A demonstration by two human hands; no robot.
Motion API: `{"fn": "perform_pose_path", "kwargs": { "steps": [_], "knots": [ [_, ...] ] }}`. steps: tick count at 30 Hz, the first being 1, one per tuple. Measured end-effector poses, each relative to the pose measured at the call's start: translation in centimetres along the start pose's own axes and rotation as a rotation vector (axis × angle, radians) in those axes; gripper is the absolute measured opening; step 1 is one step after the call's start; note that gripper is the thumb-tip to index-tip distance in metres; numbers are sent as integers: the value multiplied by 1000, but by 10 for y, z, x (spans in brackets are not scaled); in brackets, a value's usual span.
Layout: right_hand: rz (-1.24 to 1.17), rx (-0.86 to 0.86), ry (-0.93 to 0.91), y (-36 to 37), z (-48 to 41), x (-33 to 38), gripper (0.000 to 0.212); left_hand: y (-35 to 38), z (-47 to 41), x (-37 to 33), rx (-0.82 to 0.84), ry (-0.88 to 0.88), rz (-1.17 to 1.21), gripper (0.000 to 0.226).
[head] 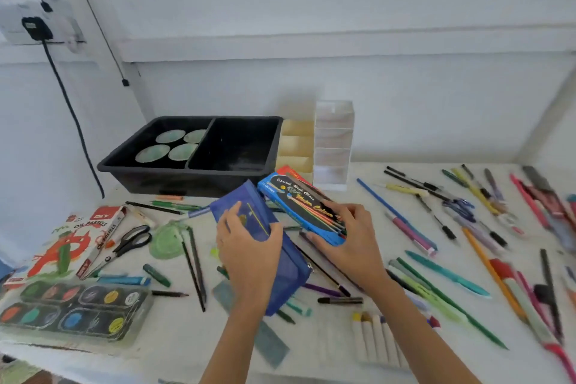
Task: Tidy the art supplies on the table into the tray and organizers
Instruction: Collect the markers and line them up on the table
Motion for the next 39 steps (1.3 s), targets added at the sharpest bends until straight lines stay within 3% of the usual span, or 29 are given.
{"fn": "perform_pose_path", "kwargs": {
  "steps": [11,16,21,26,30,35,39],
  "knots": [
    [416,-269,495,-145,66,-145,65,178,94,-68,456,120,64,64],
    [544,-234,744,-186,101,-197,67,253,141,-80,626,156,-58,62],
    [638,-198,860,-207,124,-226,72,298,173,-84,686,197,-79,57],
    [652,-134,853,-202,123,-237,73,319,187,-79,750,167,-96,70],
    [694,-97,744,-191,107,-223,62,310,181,-79,709,149,-27,57],
    [421,-179,489,-165,77,-183,40,275,162,-86,602,166,63,41],
    [210,-108,306,-131,56,-143,33,230,145,-78,508,120,131,36]
  ]
}}
Point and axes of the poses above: each hand's wrist, its own z-axis away from the middle knuckle, its own y-axis out of the palm, x = y × z, the point moved 9 cm from there along -z, towards the middle knuckle, and after that the axes turned 11 degrees about z, right-handed, at the moved point
